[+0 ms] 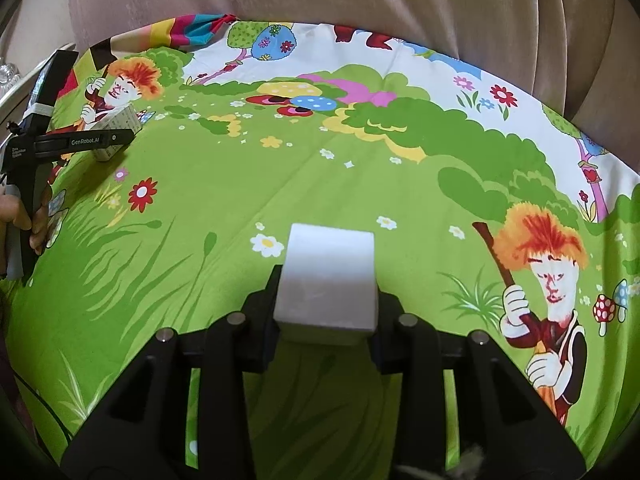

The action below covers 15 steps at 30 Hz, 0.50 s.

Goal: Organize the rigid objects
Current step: 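Lift and carry the medicine box and white cube box toward the storage box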

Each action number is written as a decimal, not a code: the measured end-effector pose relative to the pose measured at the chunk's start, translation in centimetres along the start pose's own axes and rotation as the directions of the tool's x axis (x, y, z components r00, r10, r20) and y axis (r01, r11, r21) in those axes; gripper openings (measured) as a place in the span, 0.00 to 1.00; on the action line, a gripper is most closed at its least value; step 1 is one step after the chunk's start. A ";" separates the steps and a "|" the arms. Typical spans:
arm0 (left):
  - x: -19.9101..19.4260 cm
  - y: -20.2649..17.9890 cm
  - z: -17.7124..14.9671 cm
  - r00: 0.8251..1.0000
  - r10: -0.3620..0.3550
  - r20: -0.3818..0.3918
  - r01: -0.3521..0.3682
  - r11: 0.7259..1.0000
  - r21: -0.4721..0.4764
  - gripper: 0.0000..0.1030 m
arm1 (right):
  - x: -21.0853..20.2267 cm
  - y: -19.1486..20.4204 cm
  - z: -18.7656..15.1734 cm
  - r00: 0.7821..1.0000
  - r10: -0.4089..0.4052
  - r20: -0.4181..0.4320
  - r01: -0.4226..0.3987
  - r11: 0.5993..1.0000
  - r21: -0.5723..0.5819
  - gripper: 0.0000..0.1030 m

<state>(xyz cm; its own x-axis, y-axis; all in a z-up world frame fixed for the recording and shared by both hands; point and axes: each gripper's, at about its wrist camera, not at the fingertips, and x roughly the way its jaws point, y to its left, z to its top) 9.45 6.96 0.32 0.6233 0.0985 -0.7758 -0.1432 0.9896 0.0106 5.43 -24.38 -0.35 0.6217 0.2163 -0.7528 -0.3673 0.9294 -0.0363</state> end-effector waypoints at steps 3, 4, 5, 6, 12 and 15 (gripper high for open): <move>0.0 0.0 0.0 1.000 0.001 0.000 -0.001 1.000 0.000 0.40 | 0.0 0.0 0.0 1.000 -0.003 -0.001 0.003 1.000 -0.002 0.39; 0.0 -0.1 0.0 1.000 0.002 0.000 -0.002 1.000 0.000 0.40 | 0.0 0.0 0.0 1.000 -0.001 -0.001 0.001 1.000 -0.002 0.39; 0.0 -0.1 0.0 1.000 0.002 0.000 -0.002 1.000 0.001 0.40 | 0.0 0.0 0.0 1.000 -0.001 -0.001 0.001 1.000 -0.002 0.39; 0.0 -0.1 0.0 1.000 0.002 0.000 -0.002 1.000 0.001 0.40 | 0.0 0.0 0.0 1.000 0.000 -0.001 0.000 1.000 -0.001 0.39; 0.1 -0.1 0.1 1.000 -0.001 -0.001 0.001 1.000 -0.001 0.40 | 0.1 -0.1 0.1 1.000 0.005 -0.002 -0.005 1.000 0.000 0.39; 0.1 -0.3 0.1 1.000 0.017 0.001 -0.017 1.000 0.013 0.40 | 0.1 -0.1 0.1 1.000 -0.002 -0.003 0.002 1.000 -0.004 0.39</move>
<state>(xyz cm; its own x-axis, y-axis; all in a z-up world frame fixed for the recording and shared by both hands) 9.62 6.66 0.24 0.6218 0.1155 -0.7746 -0.1440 0.9891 0.0319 5.62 -24.39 -0.35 0.6203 0.2139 -0.7546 -0.3693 0.9284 -0.0404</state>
